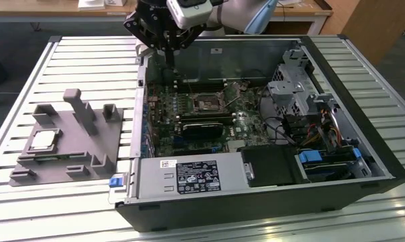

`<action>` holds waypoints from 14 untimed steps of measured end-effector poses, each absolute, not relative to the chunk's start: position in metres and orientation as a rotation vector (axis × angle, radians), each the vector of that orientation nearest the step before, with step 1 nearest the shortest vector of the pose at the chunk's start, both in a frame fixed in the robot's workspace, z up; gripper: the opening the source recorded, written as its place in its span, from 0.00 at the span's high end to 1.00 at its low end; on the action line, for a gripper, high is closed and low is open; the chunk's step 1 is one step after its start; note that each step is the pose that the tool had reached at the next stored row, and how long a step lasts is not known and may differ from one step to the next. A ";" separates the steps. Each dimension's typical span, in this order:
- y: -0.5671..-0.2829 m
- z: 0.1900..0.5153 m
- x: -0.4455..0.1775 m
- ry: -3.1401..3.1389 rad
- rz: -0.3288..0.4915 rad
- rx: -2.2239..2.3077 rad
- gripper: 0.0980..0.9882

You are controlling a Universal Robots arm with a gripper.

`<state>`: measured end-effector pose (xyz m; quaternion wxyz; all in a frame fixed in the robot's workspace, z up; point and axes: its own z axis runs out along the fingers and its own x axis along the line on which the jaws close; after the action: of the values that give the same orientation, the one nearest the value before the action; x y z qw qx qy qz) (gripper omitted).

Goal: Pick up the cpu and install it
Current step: 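Reach for the cpu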

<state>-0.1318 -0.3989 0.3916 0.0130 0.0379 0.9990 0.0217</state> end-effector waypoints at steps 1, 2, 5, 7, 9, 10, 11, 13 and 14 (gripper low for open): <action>-0.399 0.391 -0.133 3.113 0.068 0.118 0.99; -0.399 0.391 -0.134 3.113 0.068 0.118 0.99; -0.399 0.390 -0.137 3.114 0.068 0.118 0.99; -0.399 0.390 -0.138 3.114 0.067 0.118 0.99; -0.399 0.390 -0.141 3.115 0.067 0.118 0.99; -0.399 0.389 -0.143 3.115 0.067 0.118 0.99; -0.399 0.389 -0.144 3.115 0.067 0.118 0.99; -0.399 0.389 -0.147 3.115 0.068 0.118 0.99; -0.399 0.389 -0.148 3.115 0.068 0.118 0.99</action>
<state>-0.1484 -0.3989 0.3889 0.0120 0.0379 0.9990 0.0217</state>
